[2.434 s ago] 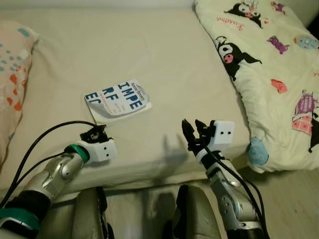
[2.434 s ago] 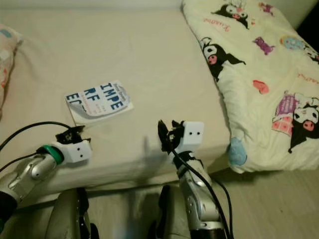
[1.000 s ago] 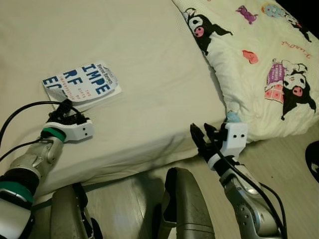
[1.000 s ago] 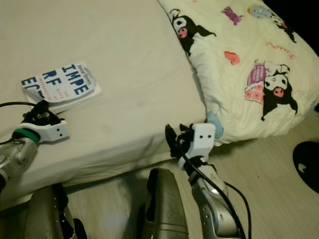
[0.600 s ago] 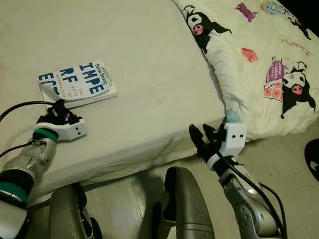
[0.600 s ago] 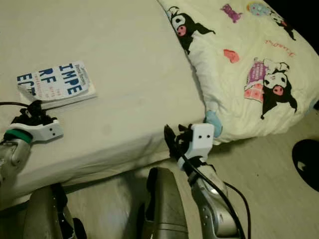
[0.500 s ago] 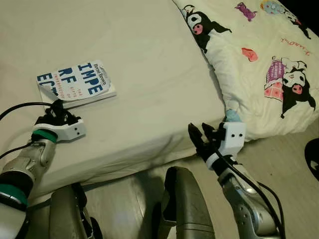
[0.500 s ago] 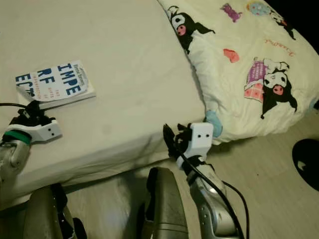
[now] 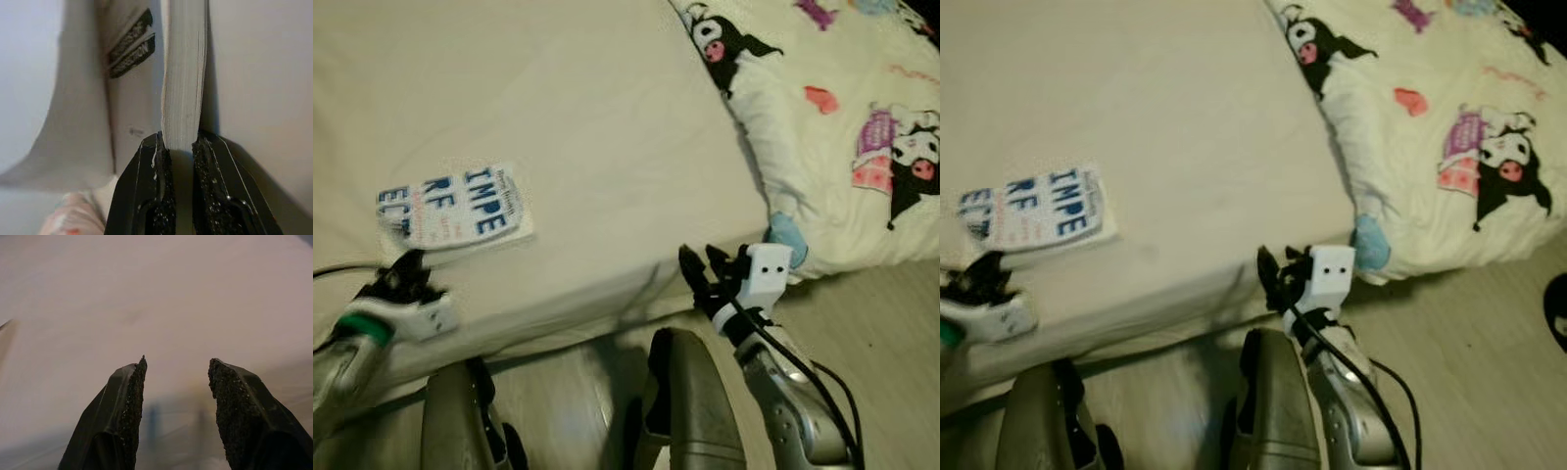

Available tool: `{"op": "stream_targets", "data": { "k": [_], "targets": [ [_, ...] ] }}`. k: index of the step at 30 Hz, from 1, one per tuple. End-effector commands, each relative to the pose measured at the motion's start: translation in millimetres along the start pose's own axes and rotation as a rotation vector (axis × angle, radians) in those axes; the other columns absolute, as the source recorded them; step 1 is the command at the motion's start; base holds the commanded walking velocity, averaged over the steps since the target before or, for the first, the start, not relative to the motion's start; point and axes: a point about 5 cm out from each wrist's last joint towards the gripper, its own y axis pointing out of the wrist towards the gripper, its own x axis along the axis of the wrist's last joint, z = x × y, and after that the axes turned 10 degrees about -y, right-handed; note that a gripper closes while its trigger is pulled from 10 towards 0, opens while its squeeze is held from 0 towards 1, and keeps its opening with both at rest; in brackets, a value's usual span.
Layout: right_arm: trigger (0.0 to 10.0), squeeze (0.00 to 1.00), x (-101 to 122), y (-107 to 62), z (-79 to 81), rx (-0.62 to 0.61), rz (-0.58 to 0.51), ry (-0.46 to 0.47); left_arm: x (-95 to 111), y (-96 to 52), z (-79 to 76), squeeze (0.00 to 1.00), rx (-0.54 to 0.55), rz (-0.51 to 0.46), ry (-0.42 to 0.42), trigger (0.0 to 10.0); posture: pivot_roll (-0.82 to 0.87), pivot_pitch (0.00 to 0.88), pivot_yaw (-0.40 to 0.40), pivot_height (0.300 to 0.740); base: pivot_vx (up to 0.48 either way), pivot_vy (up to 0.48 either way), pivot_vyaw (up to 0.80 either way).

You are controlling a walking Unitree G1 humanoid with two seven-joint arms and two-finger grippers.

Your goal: Clean up the room

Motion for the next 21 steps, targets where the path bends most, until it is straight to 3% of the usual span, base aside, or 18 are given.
{"op": "stream_targets", "data": {
  "k": [1, 3, 6, 8, 15, 17, 21],
  "targets": [
    [10.0, 0.0, -10, -3.6, -4.2, -0.019, 0.035, 0.001, 2, -12.9, -14.5, 0.0, -0.111, -0.002, -0.02, 10.0, 0.09, 0.272, -0.006, 0.5, 0.0, 0.0, 0.0],
    [10.0, 0.0, -13, -2.0, -5.9, -0.027, 0.036, 0.001, -2, -33.4, -15.1, 0.0, -0.176, 0.01, -0.013, 10.0, 0.11, 0.263, 0.006, 0.5, 0.0, 0.0, 0.0],
    [10.0, 0.0, -14, -1.1, -6.1, -0.031, 0.034, 0.002, -4, -38.9, -14.7, 0.0, -0.19, 0.021, -0.009, 10.0, 0.12, 0.261, 0.007, 0.5, 0.0, 0.0, 0.0],
    [10.0, 0.0, -15, 0.5, -5.5, -0.036, 0.03, 0.006, -15, -48.0, -17.2, 0.0, -0.209, 0.079, 0.023, 10.0, 0.11, 0.257, 0.006, 0.5, 0.0, 0.0, 0.0],
    [10.0, 0.0, -17, 1.7, -3.7, -0.031, 0.03, 0.009, -40, -48.8, -20.2, 0.0, -0.224, 0.162, 0.109, 10.0, 0.12, 0.252, -0.013, 0.5, 0.0, 0.0, 0.0],
    [10.0, 0.0, -16, 3.1, -4.8, -0.029, 0.025, 0.007, -52, -48.7, -15.4, 0.0, -0.241, 0.185, 0.168, 10.0, 0.11, 0.25, -0.016, 0.5, 0.0, 0.0, 0.0],
    [10.0, 0.0, -16, 3.8, -6.1, -0.03, 0.02, 0.004, -56, -49.1, -9.9, 0.0, -0.248, 0.19, 0.196, 10.0, 0.11, 0.25, -0.014, 0.5, 0.0, 0.0, 0.0]
  ]
}}
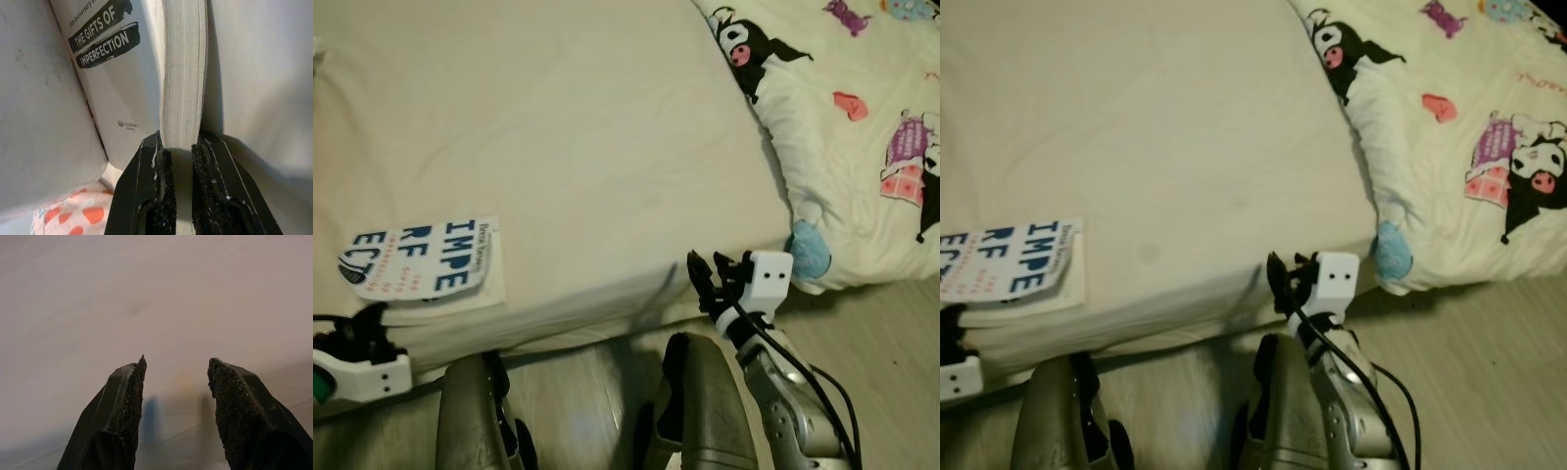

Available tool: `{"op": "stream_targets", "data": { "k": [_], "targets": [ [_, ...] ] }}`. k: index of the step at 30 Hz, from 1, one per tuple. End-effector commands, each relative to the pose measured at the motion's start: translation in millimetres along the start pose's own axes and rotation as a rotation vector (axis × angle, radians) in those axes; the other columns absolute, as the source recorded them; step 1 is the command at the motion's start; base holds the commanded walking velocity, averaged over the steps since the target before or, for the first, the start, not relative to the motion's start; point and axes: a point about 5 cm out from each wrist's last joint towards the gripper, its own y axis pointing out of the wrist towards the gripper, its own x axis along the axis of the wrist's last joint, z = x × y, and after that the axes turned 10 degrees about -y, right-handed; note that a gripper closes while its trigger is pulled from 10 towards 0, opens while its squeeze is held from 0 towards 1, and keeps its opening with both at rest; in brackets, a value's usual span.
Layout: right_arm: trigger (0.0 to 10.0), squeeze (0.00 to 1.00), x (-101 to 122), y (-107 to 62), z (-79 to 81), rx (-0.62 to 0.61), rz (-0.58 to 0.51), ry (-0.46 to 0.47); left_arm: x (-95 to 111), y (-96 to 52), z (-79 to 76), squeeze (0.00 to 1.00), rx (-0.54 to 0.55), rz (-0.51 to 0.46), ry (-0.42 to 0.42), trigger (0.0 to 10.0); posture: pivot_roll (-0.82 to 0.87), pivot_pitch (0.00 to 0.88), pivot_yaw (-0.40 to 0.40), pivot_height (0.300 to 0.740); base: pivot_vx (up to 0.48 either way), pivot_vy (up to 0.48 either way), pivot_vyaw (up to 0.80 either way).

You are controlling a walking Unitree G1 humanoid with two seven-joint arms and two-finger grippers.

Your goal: Clean up the room

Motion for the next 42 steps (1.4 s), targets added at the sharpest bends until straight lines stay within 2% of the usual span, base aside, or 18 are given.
{"op": "stream_targets", "data": {
  "k": [1, 6, 9, 13, 14, 18, 24, 25, 28, 32, 36, 42],
  "targets": [
    [10.0, 0.0, -7, -2.6, -2.1, -0.006, 0.022, -0.002, -9, -11.0, -16.4, 0.0, -0.106, 0.039, 0.029, 10.0, 0.11, 0.25, -0.014, 0.5, 0.0, 0.0, 0.0],
    [10.0, 0.0, -8, -4.2, -4.1, -0.015, 0.022, -0.006, -7, -12.4, -17.0, 0.0, -0.113, 0.009, 0.036, 10.0, 0.11, 0.25, -0.014, 0.5, 0.0, 0.0, 0.0],
    [10.0, 0.0, -9, -5.8, -4.6, -0.016, 0.025, -0.007, -3, -21.7, -27.7, 0.0, -0.16, -0.049, 0.056, 10.0, 0.1, 0.251, -0.011, 0.5, 0.0, 0.0, 0.0],
    [10.0, 0.0, -9, -5.2, -3.9, -0.016, 0.025, -0.007, -5, -22.5, -29.5, 0.0, -0.159, -0.049, 0.059, 10.0, 0.1, 0.25, -0.015, 0.5, 0.0, 0.0, 0.0],
    [10.0, 0.0, -9, -4.4, -3.0, -0.012, 0.024, -0.007, -6, -22.3, -29.7, 1.0, -0.158, -0.047, 0.058, 10.0, 0.1, 0.25, -0.019, 0.5, 0.0, 0.0, 0.0],
    [10.0, 0.0, -9, -3.2, -1.9, -0.005, 0.023, -0.007, -8, -22.3, -29.5, 1.0, -0.155, -0.034, 0.053, 10.0, 0.1, 0.25, -0.022, 0.5, 0.0, 0.0, 0.0],
    [10.0, 0.0, -9, -2.7, -2.0, -0.001, 0.022, -0.007, -16, -22.9, -25.6, 1.0, -0.123, 0.036, 0.048, 10.0, 0.11, 0.248, -0.023, 0.5, 0.0, 0.0, 0.0],
    [10.0, 0.0, -9, -2.7, -2.0, -0.002, 0.023, -0.006, -15, -23.0, -25.4, 0.0, -0.125, 0.04, 0.036, 10.0, 0.11, 0.248, -0.023, 0.5, 0.0, 0.0, 0.0],
    [10.0, 0.0, -9, -2.7, -2.0, -0.003, 0.023, -0.005, -11, -23.2, -25.2, 0.0, -0.128, 0.023, 0.015, 10.0, 0.11, 0.248, -0.023, 0.5, 0.0, 0.0, 0.0],
    [10.0, 0.0, -10, -3.3, -2.0, -0.004, 0.025, -0.005, 13, -27.8, -27.6, 0.0, -0.184, -0.115, -0.078, 10.0, 0.11, 0.246, -0.017, 0.5, 0.0, 0.0, 0.0],
    [10.0, 0.0, -11, -3.7, -2.7, -0.007, 0.026, -0.005, 29, -36.2, -30.0, 0.0, -0.236, -0.191, -0.118, 10.0, 0.11, 0.246, -0.017, 0.5, 0.0, 0.0, 0.0],
    [10.0, 0.0, -13, -4.3, -2.5, -0.008, 0.029, -0.003, 38, -42.3, -26.2, 0.0, -0.235, -0.214, -0.14, 10.0, 0.12, 0.247, -0.007, 0.5, 0.0, 0.0, 0.0]
  ]
}}
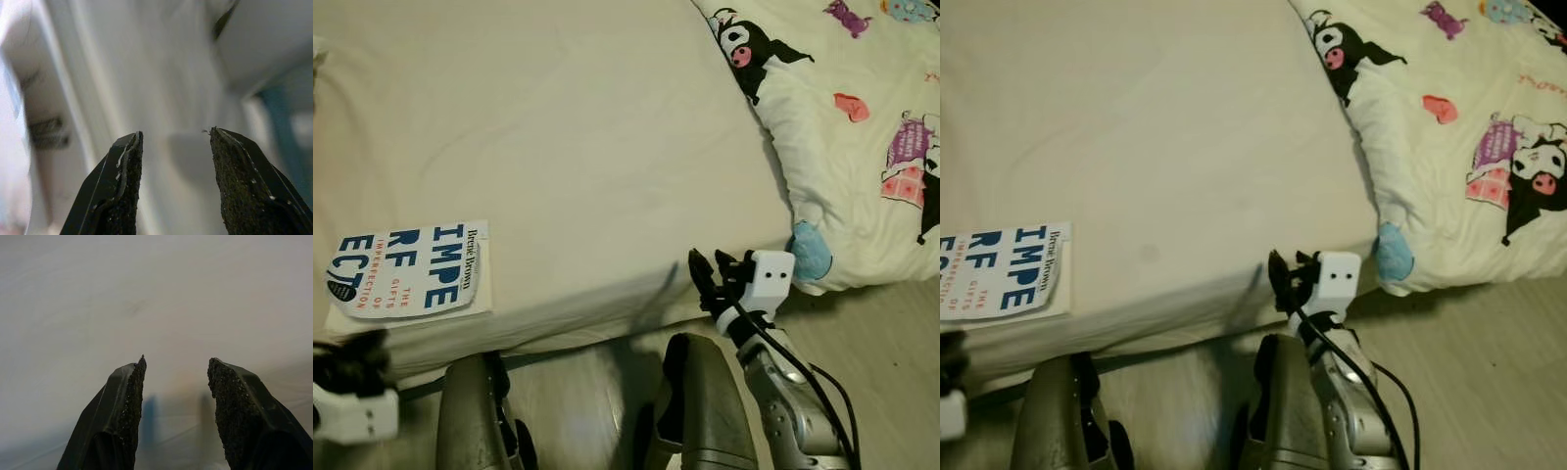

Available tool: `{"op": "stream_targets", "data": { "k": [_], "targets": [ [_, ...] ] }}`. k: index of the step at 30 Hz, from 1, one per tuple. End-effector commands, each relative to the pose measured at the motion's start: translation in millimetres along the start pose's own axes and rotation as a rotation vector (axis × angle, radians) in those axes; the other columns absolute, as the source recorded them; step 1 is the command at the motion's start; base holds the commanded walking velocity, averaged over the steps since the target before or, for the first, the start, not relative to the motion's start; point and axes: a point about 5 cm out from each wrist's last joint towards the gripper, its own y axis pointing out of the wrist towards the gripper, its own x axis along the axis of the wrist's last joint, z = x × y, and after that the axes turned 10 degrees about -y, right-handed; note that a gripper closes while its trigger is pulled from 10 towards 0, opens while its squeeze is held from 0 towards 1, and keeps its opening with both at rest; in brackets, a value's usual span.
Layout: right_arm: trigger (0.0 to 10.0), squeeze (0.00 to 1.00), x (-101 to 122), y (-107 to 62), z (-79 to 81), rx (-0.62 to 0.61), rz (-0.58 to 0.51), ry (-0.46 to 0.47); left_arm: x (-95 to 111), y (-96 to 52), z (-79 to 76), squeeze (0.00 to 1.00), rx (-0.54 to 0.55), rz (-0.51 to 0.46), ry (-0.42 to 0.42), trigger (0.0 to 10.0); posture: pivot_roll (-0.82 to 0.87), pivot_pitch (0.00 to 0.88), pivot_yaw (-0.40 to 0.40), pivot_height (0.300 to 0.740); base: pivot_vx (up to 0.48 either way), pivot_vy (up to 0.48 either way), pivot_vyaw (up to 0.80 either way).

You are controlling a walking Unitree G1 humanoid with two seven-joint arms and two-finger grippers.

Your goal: Clean up the room

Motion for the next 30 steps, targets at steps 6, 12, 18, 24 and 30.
{"op": "stream_targets", "data": {
  "k": [6, 12, 18, 24, 30],
  "targets": [
    [10.0, 0.0, -13, -1.1, 5.0, 0.019, 0.041, 0.002, 52, 12.7, 20.8, 0.0, 0.198, -0.074, -0.348, 10.0, 0.14, 0.224, -0.027, 0.5, 0.0, 0.0, 0.0],
    [10.0, 0.0, -20, 3.9, 10.9, 0.043, 0.047, 0.007, 97, 45.2, 61.2, 0.0, 0.461, -0.214, -1.051, 10.0, 0.14, 0.162, -0.029, 0.5, 0.0, 0.0, 0.0],
    [10.0, 0.0, -32, -0.6, 17.7, 0.063, 0.067, 0.023, 111, 57.3, 85.0, 0.0, 0.57, -0.285, -1.379, 10.0, 0.14, 0.126, -0.02, 0.5, 0.0, 0.0, 0.0],
    [10.0, 0.0, -43, -4.7, 22.9, 0.069, 0.076, 0.026, 115, 63.3, 93.4, 0.0, 0.555, -0.279, -1.441, 10.0, 0.14, 0.076, -0.011, 0.5, 0.0, 0.0, 0.0],
    [10.0, 0.0, -33, 3.0, 23.0, 0.036, 0.002, 0.019, 111, 78.8, 92.8, 0.0, 0.569, -0.175, -1.382, 10.0, 0.14, 0.017, 0.007, 0.524, 0.0, 0.0, 0.0]
  ]
}}
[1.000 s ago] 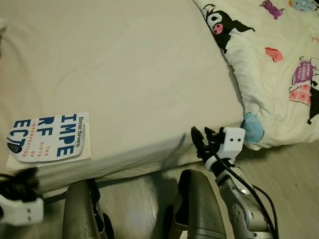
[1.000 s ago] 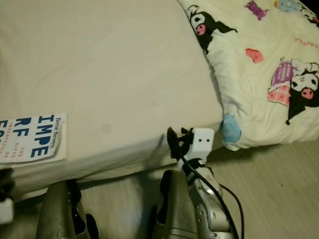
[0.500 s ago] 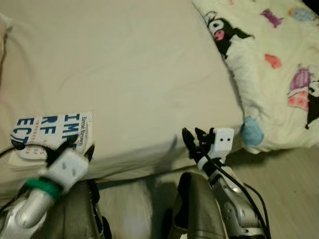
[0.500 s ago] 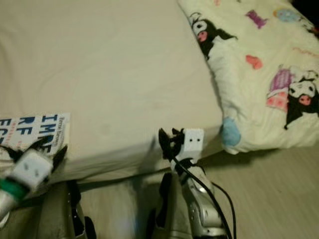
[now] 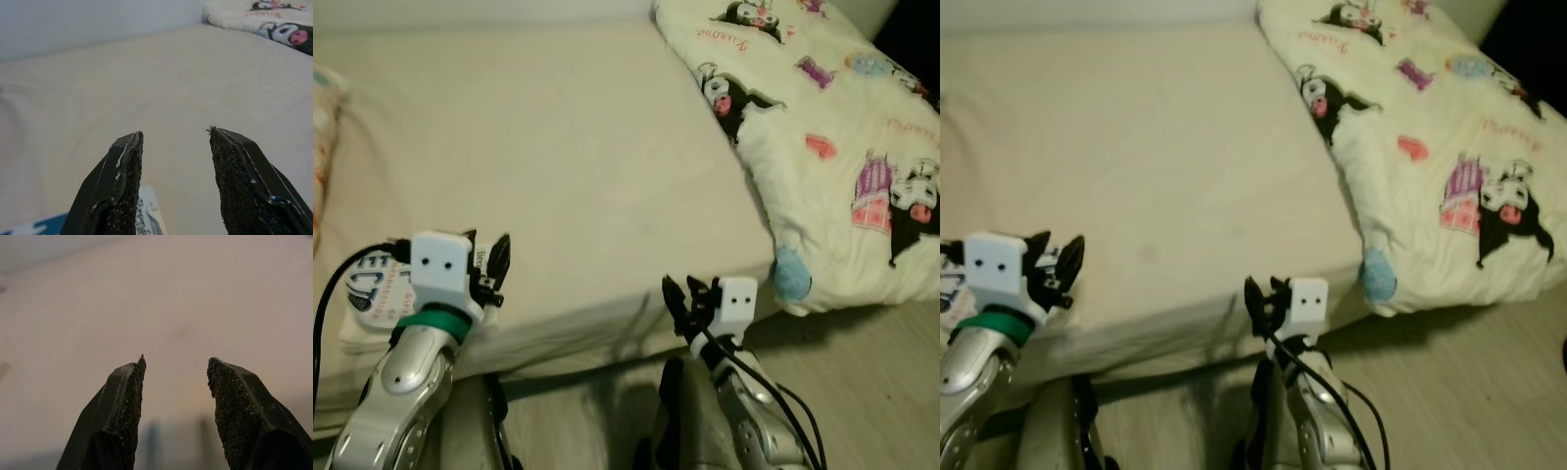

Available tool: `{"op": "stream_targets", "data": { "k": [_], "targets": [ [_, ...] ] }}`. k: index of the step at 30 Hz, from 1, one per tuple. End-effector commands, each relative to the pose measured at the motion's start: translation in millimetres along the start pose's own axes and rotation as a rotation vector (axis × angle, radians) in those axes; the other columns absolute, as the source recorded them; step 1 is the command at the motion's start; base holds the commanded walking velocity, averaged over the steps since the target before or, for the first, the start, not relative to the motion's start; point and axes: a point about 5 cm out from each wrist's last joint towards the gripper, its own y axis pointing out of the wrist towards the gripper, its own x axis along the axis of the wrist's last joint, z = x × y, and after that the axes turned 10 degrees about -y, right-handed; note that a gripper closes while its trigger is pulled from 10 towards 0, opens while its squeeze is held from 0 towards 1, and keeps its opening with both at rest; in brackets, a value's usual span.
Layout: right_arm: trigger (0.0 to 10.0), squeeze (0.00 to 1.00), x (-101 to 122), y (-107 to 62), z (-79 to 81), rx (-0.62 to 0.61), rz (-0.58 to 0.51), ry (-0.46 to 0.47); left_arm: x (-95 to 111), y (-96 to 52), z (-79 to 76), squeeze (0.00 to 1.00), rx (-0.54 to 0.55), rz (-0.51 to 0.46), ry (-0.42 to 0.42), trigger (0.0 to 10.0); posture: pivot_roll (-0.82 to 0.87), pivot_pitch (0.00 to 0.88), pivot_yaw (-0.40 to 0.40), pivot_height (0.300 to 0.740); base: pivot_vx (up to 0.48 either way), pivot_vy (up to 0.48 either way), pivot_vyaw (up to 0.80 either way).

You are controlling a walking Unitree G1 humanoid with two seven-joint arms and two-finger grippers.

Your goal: Clean up the room

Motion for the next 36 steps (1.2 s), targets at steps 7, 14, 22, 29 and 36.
{"op": "stream_targets", "data": {
  "k": [7, 14, 22, 29, 36],
  "targets": [
    [10.0, 0.0, 11, 5.5, -5.1, -0.02, -0.05, -0.01, -8, 4.5, -2.3, 0.0, 0.012, 0.047, 0.021, 10.0, 0.13, 0.0, -0.002, 0.554, 0.0, 0.0, 0.0],
    [10.0, 0.0, 20, 11.0, -3.9, -0.014, -0.084, -0.013, -13, 8.9, -5.8, 0.0, 0.009, 0.053, 0.023, 10.0, 0.12, 0.0, -0.007, 0.579, 0.0, 0.0, 0.0],
    [10.0, 0.0, 25, 12.5, -1.1, -0.016, -0.109, -0.006, -22, 10.2, -4.9, 0.0, 0.014, 0.078, 0.043, 10.0, 0.12, 0.0, -0.002, 0.613, 0.0, 0.0, 0.0],
    [10.0, 0.0, 24, 12.4, 0.3, -0.022, -0.106, -0.004, -26, 11.8, -2.3, 0.0, 0.021, 0.093, 0.064, 10.0, 0.11, 0.005, 0.008, 0.643, 0.0, 0.0, 0.0],
    [10.0, 0.0, 24, 12.5, -0.2, -0.028, -0.106, -0.003, -28, 12.1, -2.0, 0.0, 0.024, 0.099, 0.063, 10.0, 0.11, 0.007, 0.009, 0.662, 0.0, 0.0, 0.0]
  ]
}}
